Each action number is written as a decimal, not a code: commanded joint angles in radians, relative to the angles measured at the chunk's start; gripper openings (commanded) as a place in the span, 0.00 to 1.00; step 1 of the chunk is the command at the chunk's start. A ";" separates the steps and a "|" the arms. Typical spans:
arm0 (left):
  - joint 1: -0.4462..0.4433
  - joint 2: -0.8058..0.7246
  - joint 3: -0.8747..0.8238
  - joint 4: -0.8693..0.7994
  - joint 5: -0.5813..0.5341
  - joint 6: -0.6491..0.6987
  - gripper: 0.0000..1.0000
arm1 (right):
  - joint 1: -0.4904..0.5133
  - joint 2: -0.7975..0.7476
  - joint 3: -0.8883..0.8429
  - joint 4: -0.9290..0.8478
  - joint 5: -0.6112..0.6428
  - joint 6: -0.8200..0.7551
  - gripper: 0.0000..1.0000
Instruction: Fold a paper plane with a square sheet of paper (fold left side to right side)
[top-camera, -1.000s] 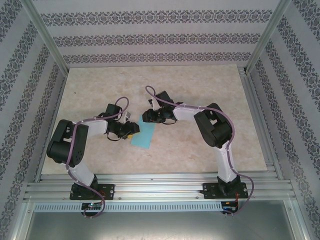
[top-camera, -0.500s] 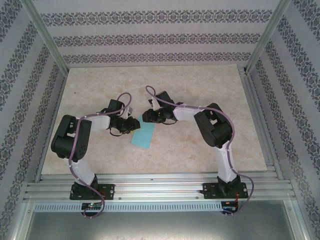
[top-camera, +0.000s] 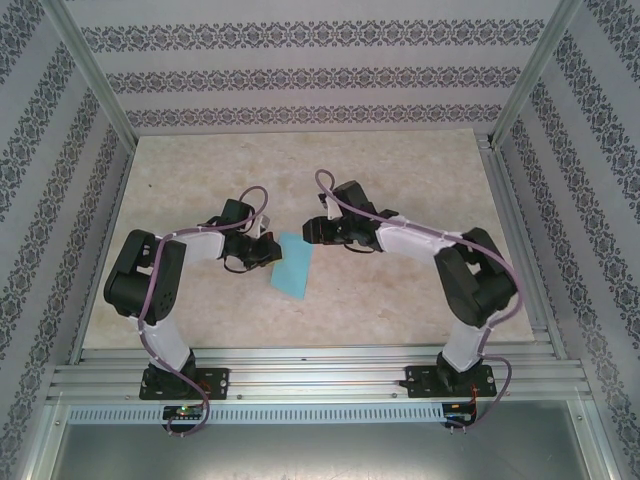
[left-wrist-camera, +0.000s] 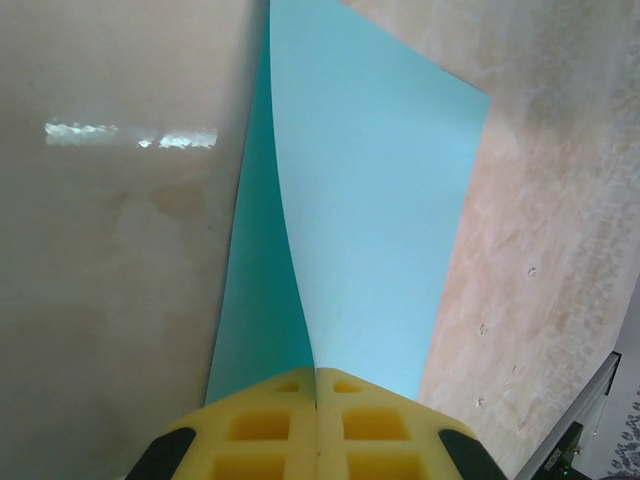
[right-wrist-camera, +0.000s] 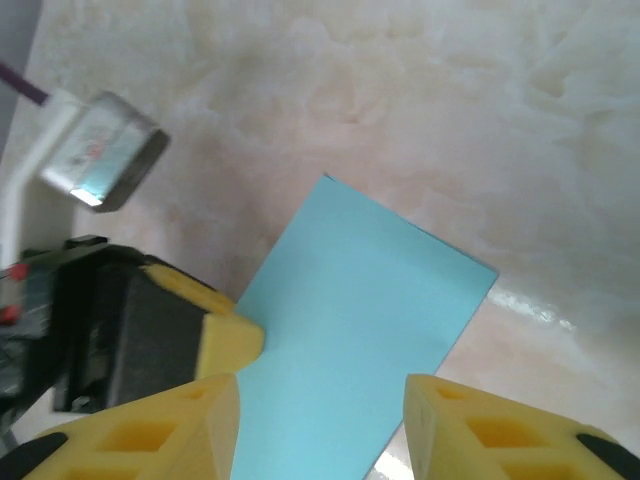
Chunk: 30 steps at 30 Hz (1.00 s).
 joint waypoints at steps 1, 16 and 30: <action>-0.019 -0.031 -0.010 -0.024 -0.020 -0.044 0.00 | 0.102 -0.116 -0.107 -0.031 0.136 -0.051 0.50; -0.039 -0.048 0.010 -0.074 -0.045 -0.050 0.00 | 0.537 -0.012 0.000 -0.145 0.564 -0.220 0.62; -0.038 -0.042 0.030 -0.086 -0.043 -0.046 0.00 | 0.571 0.146 0.131 -0.194 0.648 -0.277 0.48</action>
